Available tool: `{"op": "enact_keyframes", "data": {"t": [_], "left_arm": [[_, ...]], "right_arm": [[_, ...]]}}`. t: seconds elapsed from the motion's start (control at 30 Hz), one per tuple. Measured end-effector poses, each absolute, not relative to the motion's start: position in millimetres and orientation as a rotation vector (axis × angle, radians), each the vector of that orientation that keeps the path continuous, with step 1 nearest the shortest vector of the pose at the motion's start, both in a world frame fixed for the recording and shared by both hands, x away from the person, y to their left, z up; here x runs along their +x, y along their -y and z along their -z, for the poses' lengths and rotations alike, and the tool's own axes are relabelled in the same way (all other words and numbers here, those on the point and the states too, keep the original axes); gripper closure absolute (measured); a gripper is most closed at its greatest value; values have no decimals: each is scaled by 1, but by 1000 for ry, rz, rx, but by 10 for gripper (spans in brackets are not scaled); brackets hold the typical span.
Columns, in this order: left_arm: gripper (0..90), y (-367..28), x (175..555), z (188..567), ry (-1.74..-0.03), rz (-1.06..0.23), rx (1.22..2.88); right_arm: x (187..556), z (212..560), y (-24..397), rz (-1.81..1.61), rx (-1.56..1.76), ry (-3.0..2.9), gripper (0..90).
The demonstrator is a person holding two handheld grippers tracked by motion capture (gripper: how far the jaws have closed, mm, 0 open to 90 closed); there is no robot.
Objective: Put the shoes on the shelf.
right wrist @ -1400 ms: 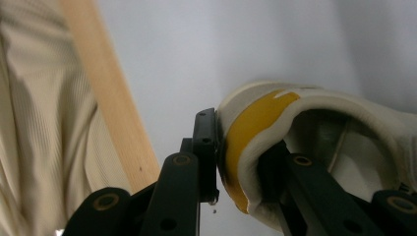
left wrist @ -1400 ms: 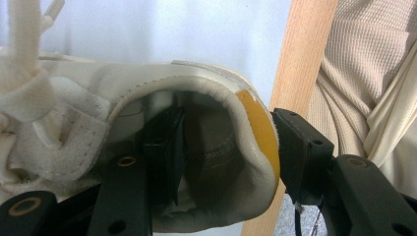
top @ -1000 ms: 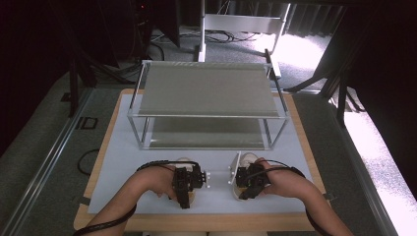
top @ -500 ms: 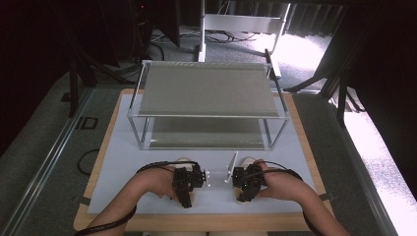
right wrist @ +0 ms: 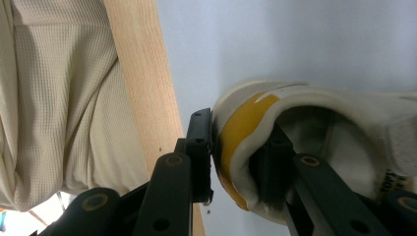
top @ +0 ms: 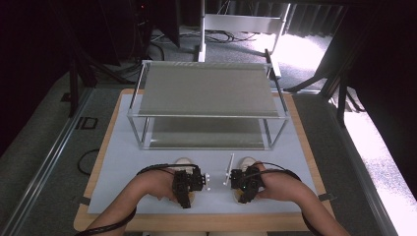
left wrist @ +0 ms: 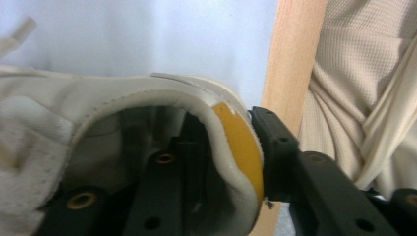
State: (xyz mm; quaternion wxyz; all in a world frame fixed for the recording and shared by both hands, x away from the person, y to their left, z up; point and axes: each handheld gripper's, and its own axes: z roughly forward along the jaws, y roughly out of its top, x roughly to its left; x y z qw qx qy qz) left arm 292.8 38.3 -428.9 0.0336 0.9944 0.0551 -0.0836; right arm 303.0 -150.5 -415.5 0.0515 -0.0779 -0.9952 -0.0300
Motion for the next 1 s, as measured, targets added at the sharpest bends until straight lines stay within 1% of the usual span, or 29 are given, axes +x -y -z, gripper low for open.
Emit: {"op": "enact_keyframes", "data": {"t": [0.03, 0.17, 0.27, 0.33, 0.37, 0.4, 0.6, 0.73, 0.83, 1.0], "left_arm": [[758, -38, 293, 429, -161, 257, 3063], [768, -38, 292, 426, -144, 243, 3049], [770, -41, 295, 419, -150, 237, 3000], [773, -43, 298, 415, -118, 187, 2969], [773, -43, 298, 415, -118, 187, 2969], [773, -45, 302, 410, -102, 139, 2936], [777, -46, 318, 400, -45, 3, 2830], [777, -46, 329, 397, 73, -89, 2743], [779, -43, 340, 397, 100, -100, 2699], [778, -35, 361, 403, 114, -99, 2703]], "right_arm": [[303, 421, 150, 32, -235, 3021, 740], [300, 420, 149, 34, -195, 3033, 755], [300, 420, 150, 33, -140, 3038, 764], [301, 418, 150, 42, -123, 3059, 763], [301, 418, 150, 42, -123, 3059, 763], [302, 417, 151, 64, -109, 3072, 764], [317, 396, 157, 299, -71, 3135, 760], [327, 386, 160, 519, -50, 3207, 768], [339, 384, 159, 625, -31, 3221, 768], [357, 391, 151, 618, 26, 3229, 770]]}}
